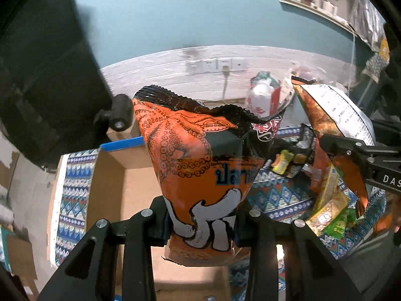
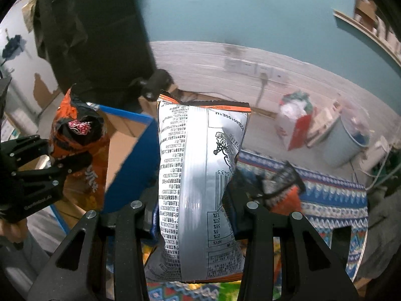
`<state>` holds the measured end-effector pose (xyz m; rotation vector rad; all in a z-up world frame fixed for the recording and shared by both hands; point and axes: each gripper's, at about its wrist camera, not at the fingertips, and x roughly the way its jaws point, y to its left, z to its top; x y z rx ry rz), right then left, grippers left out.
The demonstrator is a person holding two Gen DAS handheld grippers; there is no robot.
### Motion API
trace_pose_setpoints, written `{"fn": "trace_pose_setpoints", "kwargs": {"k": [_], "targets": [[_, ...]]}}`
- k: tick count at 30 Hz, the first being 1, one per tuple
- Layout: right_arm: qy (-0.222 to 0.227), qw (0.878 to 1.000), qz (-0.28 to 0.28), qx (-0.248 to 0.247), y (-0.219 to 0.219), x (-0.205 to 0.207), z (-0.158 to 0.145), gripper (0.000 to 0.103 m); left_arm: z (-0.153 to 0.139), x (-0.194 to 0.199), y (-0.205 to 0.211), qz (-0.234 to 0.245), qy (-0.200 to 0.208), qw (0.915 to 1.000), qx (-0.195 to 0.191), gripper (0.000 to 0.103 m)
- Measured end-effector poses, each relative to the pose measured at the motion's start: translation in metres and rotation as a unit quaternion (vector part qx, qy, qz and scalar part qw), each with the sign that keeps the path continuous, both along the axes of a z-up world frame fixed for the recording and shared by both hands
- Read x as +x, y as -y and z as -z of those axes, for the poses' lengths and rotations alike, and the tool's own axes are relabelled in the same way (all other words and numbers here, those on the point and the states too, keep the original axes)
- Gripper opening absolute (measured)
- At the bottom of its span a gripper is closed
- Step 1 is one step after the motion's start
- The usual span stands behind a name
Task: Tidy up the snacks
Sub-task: 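Carry both bags over the cardboard box and open both tools to drop them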
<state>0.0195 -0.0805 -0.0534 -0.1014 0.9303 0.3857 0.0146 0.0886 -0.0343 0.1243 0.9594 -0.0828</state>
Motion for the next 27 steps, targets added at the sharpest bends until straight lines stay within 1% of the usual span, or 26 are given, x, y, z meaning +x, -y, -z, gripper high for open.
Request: {"fn": "trace_pose_setpoints", "kwargs": {"k": [8,14,21,27], "targets": [[-0.006,0.999,-0.043,0.0,-0.057,0.013,0.004,0.04,0.004,-0.006,-0.046,-0.045,-0.004,0.999,0.003,0.036],[-0.011,0.997,-0.074,0.002,-0.102,0.019,0.009,0.04,0.015,-0.009,-0.079,-0.076,-0.015,0.997,0.005,0.036],[-0.024,0.995,-0.101,0.003,-0.152,0.027,0.02,0.04,0.038,-0.01,-0.113,-0.109,-0.041,0.9931,0.014,0.036],[-0.047,0.992,-0.116,-0.004,-0.187,0.03,0.039,0.04,0.065,-0.008,-0.132,-0.131,-0.08,0.988,0.017,0.036]]}}
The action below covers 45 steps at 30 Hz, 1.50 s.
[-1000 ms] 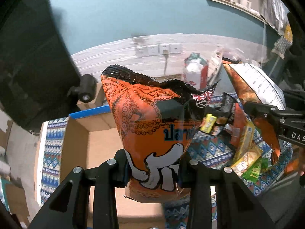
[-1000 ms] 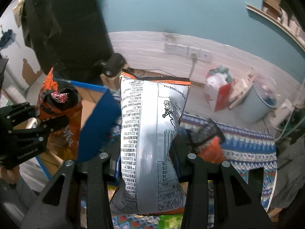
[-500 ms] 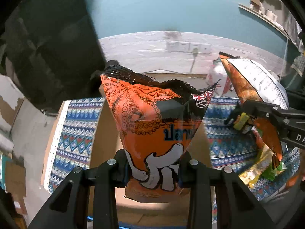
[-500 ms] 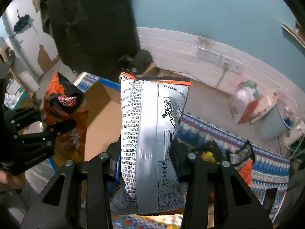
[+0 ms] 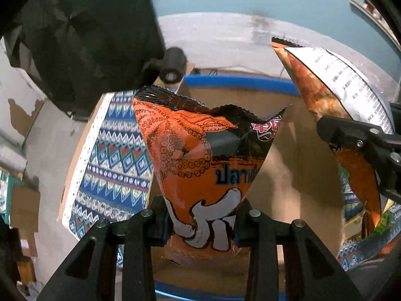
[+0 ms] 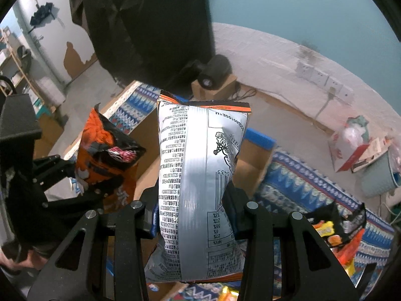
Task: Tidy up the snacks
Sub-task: 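Carry both bags over the cardboard box and open both tools to drop them, then move both tools back over the remaining snack pile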
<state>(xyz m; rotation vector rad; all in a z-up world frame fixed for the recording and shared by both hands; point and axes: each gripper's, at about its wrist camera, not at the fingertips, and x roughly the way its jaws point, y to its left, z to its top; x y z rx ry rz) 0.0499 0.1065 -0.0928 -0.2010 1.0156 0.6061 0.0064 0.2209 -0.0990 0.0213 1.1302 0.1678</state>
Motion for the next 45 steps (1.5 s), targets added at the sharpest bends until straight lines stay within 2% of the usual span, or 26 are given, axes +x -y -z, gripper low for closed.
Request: {"fn": "trace_pose_setpoints", "kwargs": {"k": [4,6,11,13,18,20,22,25,34,38,45], "targets": [[-0.01,1.0,-0.005,-0.01,-0.015,0.0,0.012,0.04,0.008,0.001,-0.008,-0.009,-0.015,0.9998,0.004,0.038],[-0.017,1.0,-0.006,-0.011,-0.019,0.001,0.017,0.04,0.009,0.001,-0.009,-0.011,-0.02,0.9997,0.008,0.042],[-0.028,0.999,-0.006,-0.019,-0.025,0.004,0.026,0.04,0.002,-0.001,-0.008,-0.013,-0.011,0.9996,0.024,0.061],[-0.033,0.999,-0.007,-0.019,-0.026,0.004,0.029,0.04,0.0,-0.002,-0.008,-0.013,-0.007,0.9993,0.033,0.064],[-0.04,0.999,-0.014,-0.02,-0.032,0.005,0.034,0.041,-0.007,-0.004,-0.011,-0.015,0.0,0.9992,0.037,0.065],[-0.047,0.999,-0.017,-0.019,-0.032,0.006,0.035,0.046,-0.009,-0.004,-0.013,-0.017,0.003,0.9992,0.036,0.066],[-0.046,0.999,-0.018,-0.019,-0.031,0.007,0.034,0.061,-0.012,-0.005,-0.013,-0.019,0.006,0.9993,0.032,0.066],[-0.033,0.999,-0.013,-0.018,-0.025,0.006,0.029,0.069,-0.017,-0.006,-0.011,-0.015,0.014,0.9994,0.028,0.068],[-0.017,1.0,0.007,-0.012,0.013,-0.001,0.009,0.073,-0.032,-0.008,0.017,0.025,0.041,0.9988,0.007,0.071],[-0.009,1.0,0.018,-0.016,0.039,-0.008,0.0,0.074,-0.039,-0.009,0.038,0.052,0.053,0.9972,0.0,0.075],[0.0,0.999,0.044,-0.016,0.091,-0.021,-0.015,0.076,-0.044,-0.012,0.079,0.105,0.061,0.9926,-0.002,0.076]]}}
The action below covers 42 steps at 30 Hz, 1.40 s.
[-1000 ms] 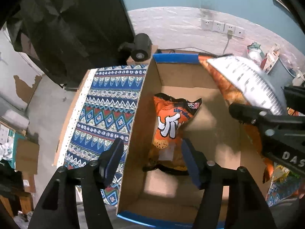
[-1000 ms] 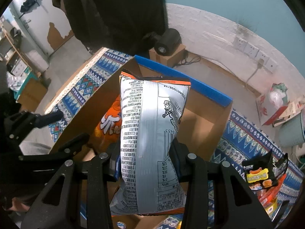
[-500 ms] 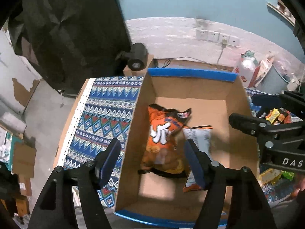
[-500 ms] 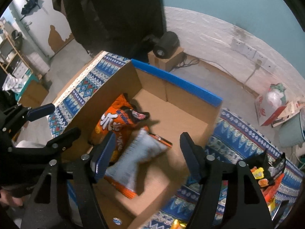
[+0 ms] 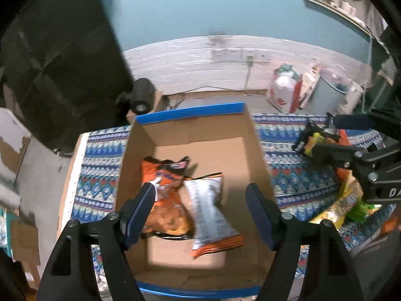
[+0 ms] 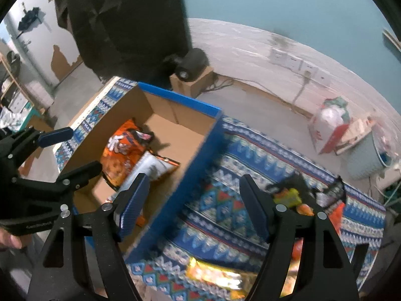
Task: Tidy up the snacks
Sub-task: 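Move both tools back over the remaining snack pile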
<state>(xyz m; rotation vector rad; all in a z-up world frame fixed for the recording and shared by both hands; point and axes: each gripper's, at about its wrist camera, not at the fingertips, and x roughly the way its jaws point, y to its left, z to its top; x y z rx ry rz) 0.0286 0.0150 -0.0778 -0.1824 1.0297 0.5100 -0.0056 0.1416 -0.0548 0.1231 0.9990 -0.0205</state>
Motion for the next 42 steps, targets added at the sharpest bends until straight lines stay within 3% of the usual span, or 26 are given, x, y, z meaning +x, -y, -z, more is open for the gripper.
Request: {"fn": "trace_pose_setpoints", "kwargs": {"k": [6,21,32,42], "targets": [[0.015,1.0,0.022,0.003,0.044,-0.015,-0.014,0.079,0.003,-0.003,0.04,0.049,-0.011,0.9986,-0.017,0.076],[0.017,0.996,0.088,0.0,0.141,-0.044,-0.018,0.082,0.018,-0.016,0.134,0.156,-0.023,0.9875,0.002,0.08],[-0.02,0.986,0.167,-0.011,0.214,-0.053,0.012,0.082,0.06,-0.023,0.2,0.236,-0.078,0.9683,0.026,0.08],[-0.059,0.978,0.197,-0.024,0.256,-0.064,0.046,0.082,0.097,-0.02,0.244,0.293,-0.107,0.9484,0.056,0.08]]}}
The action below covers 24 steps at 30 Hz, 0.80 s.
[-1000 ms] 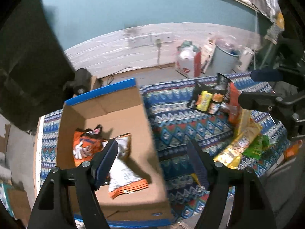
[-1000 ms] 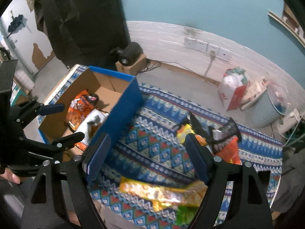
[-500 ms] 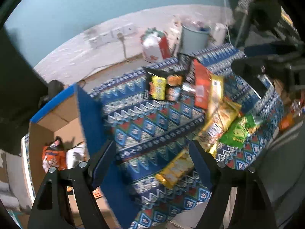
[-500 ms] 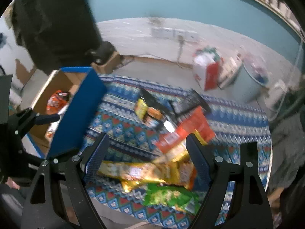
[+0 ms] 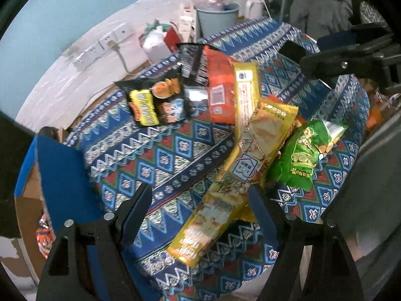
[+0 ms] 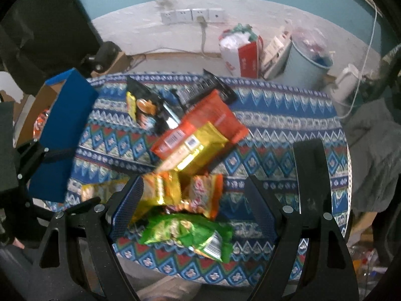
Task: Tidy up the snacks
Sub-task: 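Move both tools back over the remaining snack pile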
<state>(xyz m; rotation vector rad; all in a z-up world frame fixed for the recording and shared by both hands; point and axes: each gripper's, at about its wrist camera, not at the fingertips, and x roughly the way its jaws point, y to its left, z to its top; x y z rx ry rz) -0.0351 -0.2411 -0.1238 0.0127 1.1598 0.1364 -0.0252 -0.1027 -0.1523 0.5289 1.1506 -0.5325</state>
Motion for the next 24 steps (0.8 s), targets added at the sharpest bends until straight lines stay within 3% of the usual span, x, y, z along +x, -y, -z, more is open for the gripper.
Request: {"fn": "trace_pose_setpoints", "kwargs": {"k": [4,6,15,18,20,24], "targets": [[-0.012,1.0,0.01,0.003,0.012,0.0,0.011,0.082,0.017,0.005,0.009,0.008,-0.025,0.9996,0.006,0.081],[-0.018,1.0,0.016,0.005,0.017,0.002,0.016,0.082,0.021,0.008,0.01,0.009,-0.039,0.9991,-0.009,0.087],[-0.046,0.999,0.021,0.014,0.028,0.008,0.039,0.082,0.045,0.013,0.018,0.023,-0.069,0.9974,0.0,0.086],[-0.057,0.998,0.01,0.018,0.028,0.005,0.045,0.082,0.049,0.015,0.019,0.026,-0.088,0.9955,-0.021,0.07],[-0.067,0.998,-0.002,0.021,0.026,0.003,0.051,0.082,0.049,0.018,0.019,0.02,-0.109,0.9927,-0.046,0.054],[-0.088,0.995,-0.023,0.031,0.022,0.0,0.066,0.082,0.046,0.017,0.019,0.018,-0.109,0.9926,-0.051,0.043]]}}
